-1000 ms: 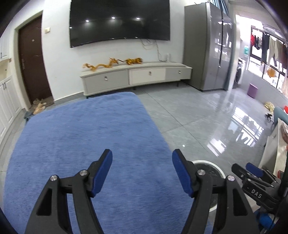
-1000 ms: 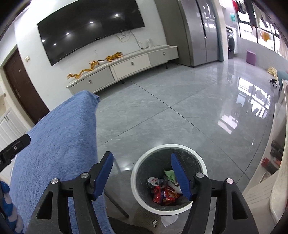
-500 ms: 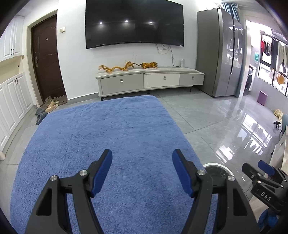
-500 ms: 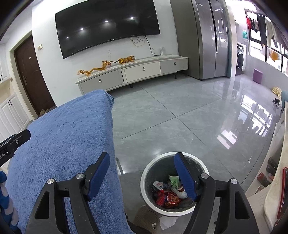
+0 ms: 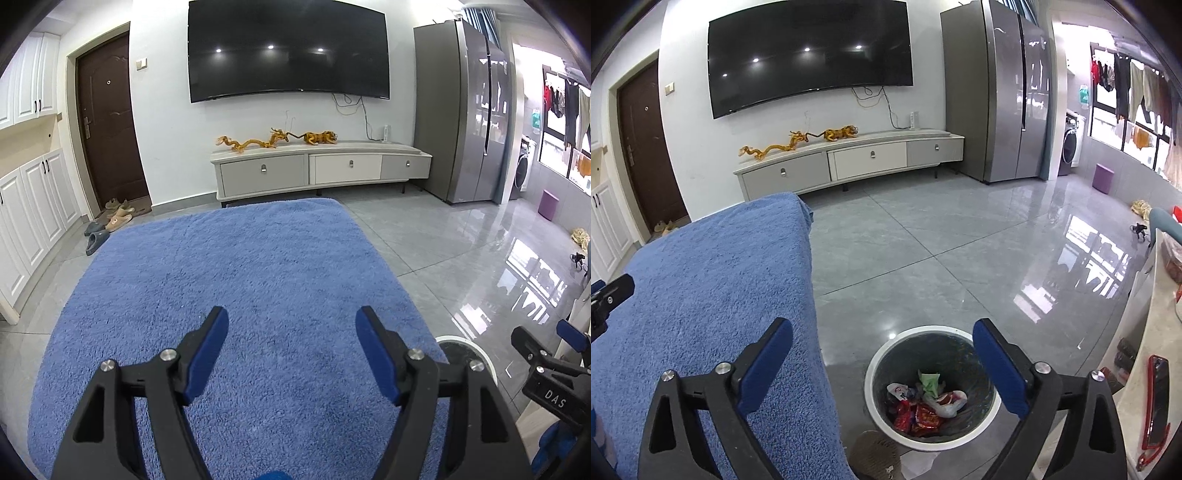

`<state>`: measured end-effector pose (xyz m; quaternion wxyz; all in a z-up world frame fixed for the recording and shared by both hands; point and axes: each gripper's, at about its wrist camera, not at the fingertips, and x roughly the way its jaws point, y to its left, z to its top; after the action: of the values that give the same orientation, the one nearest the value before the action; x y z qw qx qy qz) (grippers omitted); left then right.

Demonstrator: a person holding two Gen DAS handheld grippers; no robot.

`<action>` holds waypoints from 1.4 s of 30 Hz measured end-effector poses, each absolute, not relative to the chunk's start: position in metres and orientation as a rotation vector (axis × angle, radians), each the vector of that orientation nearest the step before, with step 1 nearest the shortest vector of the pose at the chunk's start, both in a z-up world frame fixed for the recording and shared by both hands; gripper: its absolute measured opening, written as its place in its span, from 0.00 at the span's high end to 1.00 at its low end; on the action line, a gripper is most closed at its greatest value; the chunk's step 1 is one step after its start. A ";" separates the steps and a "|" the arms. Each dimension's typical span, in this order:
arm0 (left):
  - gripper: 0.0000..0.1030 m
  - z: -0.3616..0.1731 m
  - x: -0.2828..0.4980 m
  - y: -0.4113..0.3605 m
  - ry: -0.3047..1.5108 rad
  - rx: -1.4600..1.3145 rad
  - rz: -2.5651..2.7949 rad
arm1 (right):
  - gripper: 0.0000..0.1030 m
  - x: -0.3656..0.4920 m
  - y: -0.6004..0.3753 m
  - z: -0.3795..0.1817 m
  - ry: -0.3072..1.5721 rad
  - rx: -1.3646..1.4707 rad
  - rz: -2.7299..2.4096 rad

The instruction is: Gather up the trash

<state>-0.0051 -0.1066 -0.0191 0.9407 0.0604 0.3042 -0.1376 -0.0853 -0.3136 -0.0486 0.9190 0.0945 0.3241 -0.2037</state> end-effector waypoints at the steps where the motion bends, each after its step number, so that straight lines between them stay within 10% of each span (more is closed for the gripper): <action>1: 0.25 -0.019 -0.005 -0.105 0.618 0.116 -0.282 | 0.01 -0.085 -0.314 -0.049 0.666 0.191 -0.425; 42: 0.15 -0.019 -0.006 -0.089 0.566 0.109 -0.206 | 0.00 -0.088 -0.319 -0.054 0.667 0.199 -0.453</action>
<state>-0.0060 -0.0889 -0.0191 0.9535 0.0538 0.2786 -0.1014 -0.0876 -0.3194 -0.0542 0.9151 0.0969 0.3238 -0.2201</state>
